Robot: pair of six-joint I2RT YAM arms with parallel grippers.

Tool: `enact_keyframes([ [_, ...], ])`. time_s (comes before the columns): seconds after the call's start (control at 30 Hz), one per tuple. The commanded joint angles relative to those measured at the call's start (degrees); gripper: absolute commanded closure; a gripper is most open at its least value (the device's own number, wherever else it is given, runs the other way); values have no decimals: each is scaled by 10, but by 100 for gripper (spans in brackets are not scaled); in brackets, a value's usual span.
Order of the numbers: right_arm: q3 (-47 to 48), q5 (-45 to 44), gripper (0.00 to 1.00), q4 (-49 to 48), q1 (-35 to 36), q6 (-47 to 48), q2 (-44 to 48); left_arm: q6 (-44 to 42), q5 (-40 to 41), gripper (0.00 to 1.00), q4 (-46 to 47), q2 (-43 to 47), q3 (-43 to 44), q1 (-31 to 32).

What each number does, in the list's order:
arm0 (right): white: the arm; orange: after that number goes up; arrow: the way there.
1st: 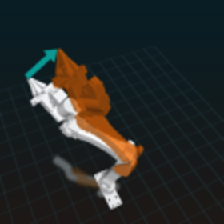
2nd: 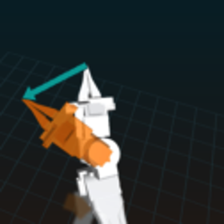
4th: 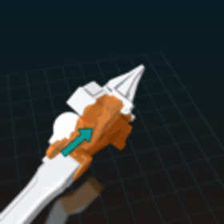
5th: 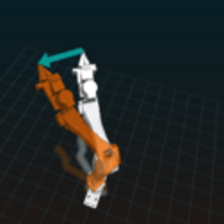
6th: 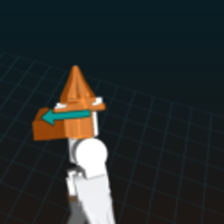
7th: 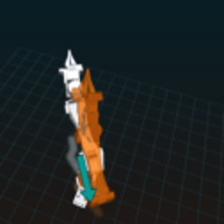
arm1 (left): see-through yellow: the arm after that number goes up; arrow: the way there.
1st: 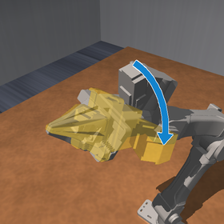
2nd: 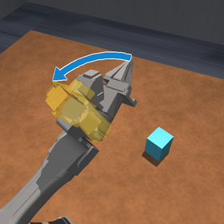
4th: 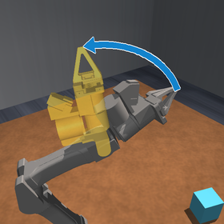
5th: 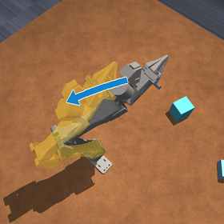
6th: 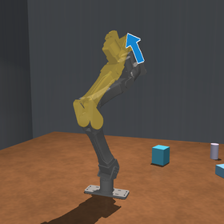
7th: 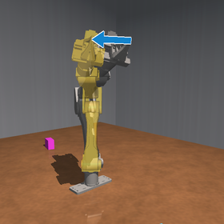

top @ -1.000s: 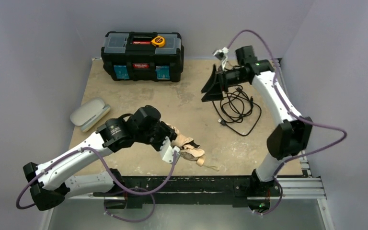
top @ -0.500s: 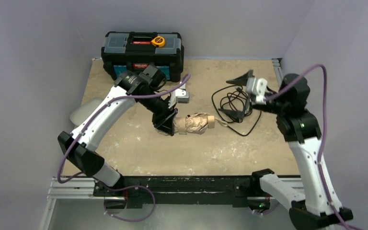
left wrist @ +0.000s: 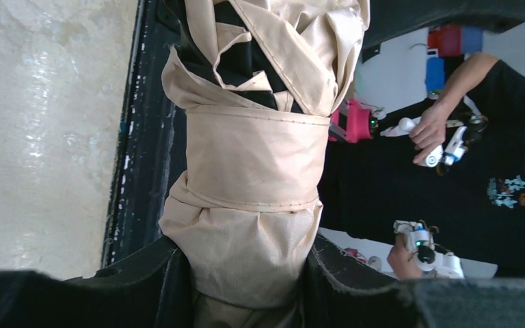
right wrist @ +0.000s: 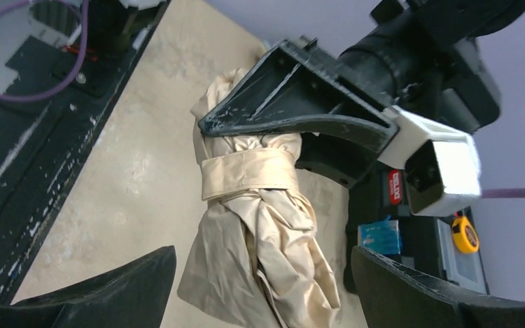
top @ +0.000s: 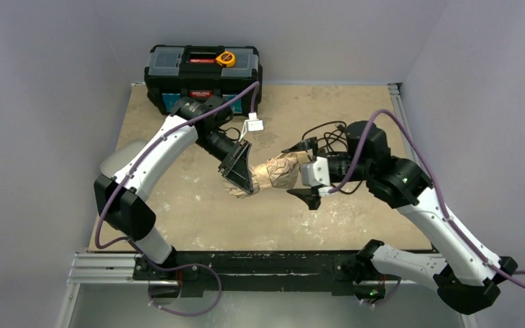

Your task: Open the umbrella

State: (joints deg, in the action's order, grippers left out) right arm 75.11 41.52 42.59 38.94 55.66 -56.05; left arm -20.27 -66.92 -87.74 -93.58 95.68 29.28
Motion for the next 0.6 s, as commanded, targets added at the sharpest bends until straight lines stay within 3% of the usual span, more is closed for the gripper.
enact_keyframes([
  [0.0,-12,-140,1,-48,74,16,-4,28,-97,100,4,-1,-6,0],
  [0.17,-48,-243,1,-101,138,43,-22,12,-113,100,-12,-5,-5,0],
  [0.33,-61,-254,4,-116,141,48,-34,-1,-128,100,-23,7,-24,1],
  [0.43,-79,-256,16,-116,141,56,-34,-21,-123,100,-40,10,-27,0],
  [0.57,-86,-244,49,-113,141,45,-27,-40,-122,100,-49,20,-32,1],
])
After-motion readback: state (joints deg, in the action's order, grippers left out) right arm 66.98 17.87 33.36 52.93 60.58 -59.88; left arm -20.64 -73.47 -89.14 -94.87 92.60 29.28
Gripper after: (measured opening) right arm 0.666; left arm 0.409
